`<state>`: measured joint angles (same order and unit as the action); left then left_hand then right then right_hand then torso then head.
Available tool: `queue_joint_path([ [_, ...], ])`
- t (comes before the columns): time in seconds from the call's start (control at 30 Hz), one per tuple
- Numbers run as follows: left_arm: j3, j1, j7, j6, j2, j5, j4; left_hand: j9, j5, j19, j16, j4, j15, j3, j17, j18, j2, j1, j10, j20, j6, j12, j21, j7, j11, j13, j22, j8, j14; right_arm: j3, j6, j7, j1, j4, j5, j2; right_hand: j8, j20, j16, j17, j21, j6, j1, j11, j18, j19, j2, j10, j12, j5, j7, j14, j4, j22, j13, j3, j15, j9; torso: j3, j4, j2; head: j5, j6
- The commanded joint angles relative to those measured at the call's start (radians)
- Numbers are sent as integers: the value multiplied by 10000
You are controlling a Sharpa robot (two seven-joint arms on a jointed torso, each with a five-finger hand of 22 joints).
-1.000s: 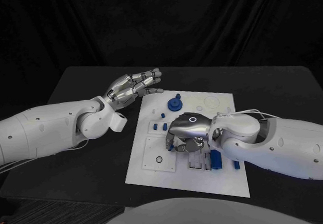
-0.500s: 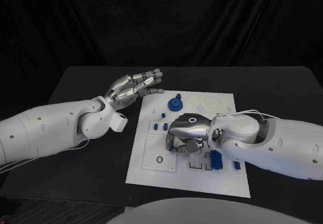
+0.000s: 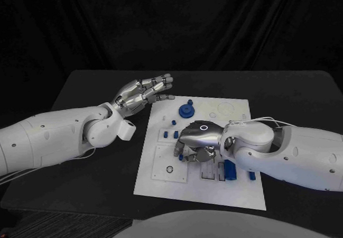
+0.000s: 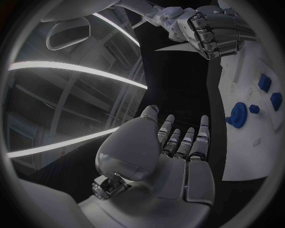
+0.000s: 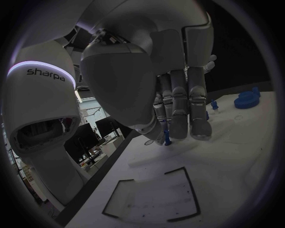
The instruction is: Assemble the parts on the task board
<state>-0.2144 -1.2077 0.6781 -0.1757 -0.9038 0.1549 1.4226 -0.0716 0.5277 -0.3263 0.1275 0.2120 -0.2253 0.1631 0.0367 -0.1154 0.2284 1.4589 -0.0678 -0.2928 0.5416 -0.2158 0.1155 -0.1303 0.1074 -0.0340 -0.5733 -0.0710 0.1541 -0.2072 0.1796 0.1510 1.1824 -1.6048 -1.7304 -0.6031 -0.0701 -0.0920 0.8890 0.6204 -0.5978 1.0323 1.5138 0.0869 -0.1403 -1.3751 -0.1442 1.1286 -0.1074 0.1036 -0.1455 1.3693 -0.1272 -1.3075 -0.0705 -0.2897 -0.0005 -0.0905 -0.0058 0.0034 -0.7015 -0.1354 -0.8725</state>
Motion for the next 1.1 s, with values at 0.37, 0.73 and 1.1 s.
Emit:
queue_joint_path([
  [0.37,9,33,713,-171,32,-72,-18,-14,-65,21,55,-13,-5,-74,7,190,110,28,30,8,92,19,-45,-26,39,-4,21,-41,-54,-1,101,-23,-41,32,-59,-51,56,-134,-18,-184,965,-1851,-279,333,-171,490,-61,-2525,172,-317,552,-699,-54,-370,-10,913,42,232,0,-9,3,-16,-2],
  [0.73,9,41,716,-132,-17,-72,20,-15,-70,21,58,-10,-8,-78,7,193,113,25,32,8,95,20,-45,-30,43,-4,23,-43,-54,1,1075,234,75,-383,31,-621,-30,-187,283,-80,1105,-2074,172,427,-161,536,-345,-3466,-464,-454,534,-898,-1256,-483,-67,1614,114,176,13,-20,9,-27,-2],
  [1.1,9,43,741,3,-67,-71,22,-30,-105,280,-4,36,-28,-69,-20,227,40,-40,55,41,148,19,-178,-32,31,-2,286,-76,-193,1,1509,69,1333,-1515,1050,-2288,-28,-341,1312,1055,-870,-1874,-67,467,92,-381,-464,-3380,-653,-341,179,180,-1663,-868,51,1786,319,224,15,-1,12,139,-2],
])
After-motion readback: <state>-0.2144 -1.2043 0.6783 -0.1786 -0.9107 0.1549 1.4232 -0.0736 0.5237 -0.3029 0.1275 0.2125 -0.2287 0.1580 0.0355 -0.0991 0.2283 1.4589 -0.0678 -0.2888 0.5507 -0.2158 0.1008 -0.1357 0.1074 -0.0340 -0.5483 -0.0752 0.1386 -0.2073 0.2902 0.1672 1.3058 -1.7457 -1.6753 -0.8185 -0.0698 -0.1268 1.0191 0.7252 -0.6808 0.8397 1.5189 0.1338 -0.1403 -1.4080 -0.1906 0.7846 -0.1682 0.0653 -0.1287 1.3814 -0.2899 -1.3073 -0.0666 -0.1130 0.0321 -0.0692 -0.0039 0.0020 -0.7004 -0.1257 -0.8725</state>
